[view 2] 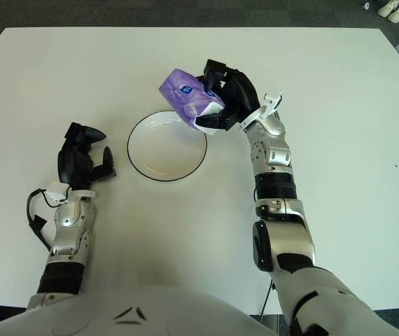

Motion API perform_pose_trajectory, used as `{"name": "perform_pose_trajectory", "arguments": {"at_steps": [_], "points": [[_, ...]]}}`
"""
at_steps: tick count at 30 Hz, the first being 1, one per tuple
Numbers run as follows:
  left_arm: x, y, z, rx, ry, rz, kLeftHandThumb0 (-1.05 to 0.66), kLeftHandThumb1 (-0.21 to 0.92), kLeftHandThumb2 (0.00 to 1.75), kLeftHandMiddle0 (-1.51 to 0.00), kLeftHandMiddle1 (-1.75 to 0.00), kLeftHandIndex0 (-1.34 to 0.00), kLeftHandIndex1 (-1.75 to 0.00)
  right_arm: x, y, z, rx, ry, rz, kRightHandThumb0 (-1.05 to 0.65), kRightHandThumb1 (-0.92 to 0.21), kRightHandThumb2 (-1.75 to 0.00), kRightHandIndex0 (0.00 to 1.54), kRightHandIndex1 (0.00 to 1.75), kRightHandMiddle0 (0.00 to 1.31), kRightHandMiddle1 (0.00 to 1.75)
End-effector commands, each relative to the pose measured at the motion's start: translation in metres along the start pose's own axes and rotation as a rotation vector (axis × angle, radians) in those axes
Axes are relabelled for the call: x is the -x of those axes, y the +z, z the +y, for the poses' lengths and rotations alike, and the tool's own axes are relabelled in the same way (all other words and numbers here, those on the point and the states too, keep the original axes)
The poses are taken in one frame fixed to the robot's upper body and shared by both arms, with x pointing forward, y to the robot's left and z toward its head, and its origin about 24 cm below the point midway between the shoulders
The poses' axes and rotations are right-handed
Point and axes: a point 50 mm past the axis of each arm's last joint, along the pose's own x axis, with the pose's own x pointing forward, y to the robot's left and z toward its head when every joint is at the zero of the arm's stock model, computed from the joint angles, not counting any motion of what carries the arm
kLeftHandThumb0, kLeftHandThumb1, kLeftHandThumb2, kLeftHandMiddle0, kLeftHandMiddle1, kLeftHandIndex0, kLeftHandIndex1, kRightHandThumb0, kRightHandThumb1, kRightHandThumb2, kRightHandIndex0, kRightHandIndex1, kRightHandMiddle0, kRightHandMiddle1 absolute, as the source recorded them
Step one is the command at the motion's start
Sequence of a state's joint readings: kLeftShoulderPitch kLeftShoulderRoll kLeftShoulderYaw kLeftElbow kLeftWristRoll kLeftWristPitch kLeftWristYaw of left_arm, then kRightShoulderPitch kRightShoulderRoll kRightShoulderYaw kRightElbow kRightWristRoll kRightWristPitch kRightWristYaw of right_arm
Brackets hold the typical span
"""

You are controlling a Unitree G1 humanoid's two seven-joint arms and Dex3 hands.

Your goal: Put the tissue paper into the plate.

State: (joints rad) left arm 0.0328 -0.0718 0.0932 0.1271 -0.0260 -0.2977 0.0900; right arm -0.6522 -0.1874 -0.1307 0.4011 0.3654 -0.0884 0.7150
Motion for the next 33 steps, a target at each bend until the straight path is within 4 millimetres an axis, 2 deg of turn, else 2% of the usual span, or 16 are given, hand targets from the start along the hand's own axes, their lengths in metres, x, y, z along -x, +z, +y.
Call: {"name": "perform_pose_trajectory", "arguments": {"at_steps": [1,10,21,24,30,33], "points": [[0.021,-0.035,0.009,-0.031,0.032,0.184,-0.01,0.23,1.43,-0.67,-1.75,-0.44,-1.75,-0.01,0.015,0.0,0.047,0.062,-0.058,0.62,0.0,-1.7,0.88,1.75,1.07,1.75],[0.02,-0.035,0.008,-0.032,0.026,0.18,-0.01,0.2,1.47,-0.69,-1.75,-0.47,-1.75,-0.015,0.028,0.008,0.159,0.135,-0.124,0.63,0.01,-1.72,0.89,1.75,1.12,1.75],[0.02,-0.035,0.007,-0.022,0.043,0.187,-0.01,0.14,1.54,-0.73,-1.75,-0.52,-1.75,-0.019,0.029,0.02,0.25,0.187,-0.154,0.63,0.0,-1.71,0.88,1.75,1.12,1.75],[0.021,-0.035,0.007,-0.024,0.046,0.184,-0.01,0.17,1.5,-0.71,-1.75,-0.5,-1.75,-0.018,0.029,0.024,0.288,0.204,-0.167,0.62,-0.01,-1.7,0.88,1.75,1.12,1.75],[0.021,-0.035,0.007,-0.025,0.048,0.183,-0.01,0.24,1.42,-0.67,-1.73,-0.45,-1.75,-0.014,0.029,0.036,0.514,0.225,-0.198,0.62,-0.01,-1.69,0.87,1.75,1.11,1.75],[0.021,-0.035,0.008,-0.025,0.04,0.181,-0.01,0.25,1.41,-0.66,-1.74,-0.44,-1.75,-0.015,0.026,0.04,0.517,0.272,-0.17,0.62,-0.02,-1.69,0.87,1.75,1.1,1.75]]}}
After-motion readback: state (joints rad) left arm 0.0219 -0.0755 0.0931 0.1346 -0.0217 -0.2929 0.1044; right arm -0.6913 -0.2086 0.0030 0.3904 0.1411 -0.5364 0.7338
